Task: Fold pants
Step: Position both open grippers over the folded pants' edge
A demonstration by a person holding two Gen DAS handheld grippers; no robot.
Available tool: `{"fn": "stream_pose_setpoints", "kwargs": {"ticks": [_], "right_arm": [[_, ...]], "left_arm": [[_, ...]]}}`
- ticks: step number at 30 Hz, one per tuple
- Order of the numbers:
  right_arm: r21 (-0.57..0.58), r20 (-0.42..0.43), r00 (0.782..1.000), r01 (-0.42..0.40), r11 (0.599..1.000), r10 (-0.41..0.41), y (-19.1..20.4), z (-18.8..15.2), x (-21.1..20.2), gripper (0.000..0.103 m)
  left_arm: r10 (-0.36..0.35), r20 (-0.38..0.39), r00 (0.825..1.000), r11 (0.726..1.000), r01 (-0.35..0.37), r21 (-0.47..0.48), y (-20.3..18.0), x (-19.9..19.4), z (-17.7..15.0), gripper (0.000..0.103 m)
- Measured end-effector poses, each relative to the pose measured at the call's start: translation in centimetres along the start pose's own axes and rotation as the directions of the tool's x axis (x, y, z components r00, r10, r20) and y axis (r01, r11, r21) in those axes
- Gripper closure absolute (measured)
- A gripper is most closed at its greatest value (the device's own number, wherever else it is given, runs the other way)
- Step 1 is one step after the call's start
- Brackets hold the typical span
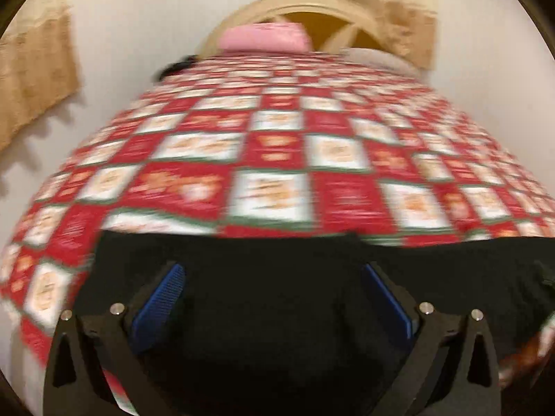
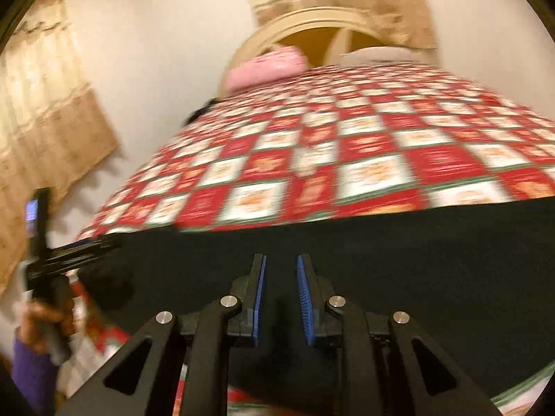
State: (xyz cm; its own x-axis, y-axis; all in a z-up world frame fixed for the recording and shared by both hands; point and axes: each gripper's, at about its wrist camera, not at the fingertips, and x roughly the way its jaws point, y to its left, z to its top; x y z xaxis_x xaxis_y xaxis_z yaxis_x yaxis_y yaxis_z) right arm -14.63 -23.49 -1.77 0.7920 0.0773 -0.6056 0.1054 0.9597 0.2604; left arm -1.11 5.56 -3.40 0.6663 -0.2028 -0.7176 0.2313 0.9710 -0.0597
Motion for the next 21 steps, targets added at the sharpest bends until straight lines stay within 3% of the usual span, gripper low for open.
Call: {"fn": "stream_pose_setpoints", "kwargs": {"ticks": [1,3,8,12,15,16,17,19,21], "right_arm": [[0.012,-0.003,1.0,0.024,1.0,-0.024,-0.9,0.0,0.0,0.084],[0.06,-0.023,0.995,0.098,0.993,-0.097,-3.4,-0.4,0.7,0.084],[0.047,-0.015,0.998,0.064,0.997,-0.063,-4.3,-0.2,0.1,0.084],[0.062,0.091,0.985,0.14,0.988,-0.145,-7.4,1.4,-4.3,0.084],[0.122,0.067,0.967,0.235,0.964,-0.244,-11.8,1.6,-5.1,0.084],[0.149,0.013,0.96,0.275,0.95,-0.28,-13.7,1.1,-4.9,0.084],[0.154,-0.021,0.97,0.243,0.958,-0.243,-15.0,0.5,-4.8,0.084],[0.135,0.001,0.977,0.211,0.968,-0.213,-15.4,0.3,-5.8,0.084],[0.12,0.064,0.957,0.276,0.954,-0.285,-15.6,0.7,-7.8,0.084]], "left_arm": [[-0.045,-0.007,0.999,0.999,0.045,0.023,-1.7,0.6,0.2,0.0],[-0.053,-0.03,0.998,0.997,0.054,0.051,-4.0,2.0,0.6,0.0],[0.002,-0.139,0.99,0.994,0.013,0.104,-7.0,7.2,0.5,0.0],[-0.021,-0.145,0.989,0.999,0.028,0.042,-5.7,7.2,1.0,0.0],[0.007,-0.184,0.983,1.0,-0.003,0.023,-5.8,6.9,1.4,0.0],[0.015,-0.19,0.982,1.0,-0.011,0.024,-6.1,6.6,1.5,0.0],[0.015,-0.181,0.983,1.0,-0.01,0.027,-6.6,6.0,1.5,0.0],[-0.019,-0.15,0.989,0.999,0.026,0.045,-8.0,4.6,1.5,0.0],[-0.075,-0.113,0.991,0.994,0.083,0.069,-9.7,2.9,1.5,0.0]]}}
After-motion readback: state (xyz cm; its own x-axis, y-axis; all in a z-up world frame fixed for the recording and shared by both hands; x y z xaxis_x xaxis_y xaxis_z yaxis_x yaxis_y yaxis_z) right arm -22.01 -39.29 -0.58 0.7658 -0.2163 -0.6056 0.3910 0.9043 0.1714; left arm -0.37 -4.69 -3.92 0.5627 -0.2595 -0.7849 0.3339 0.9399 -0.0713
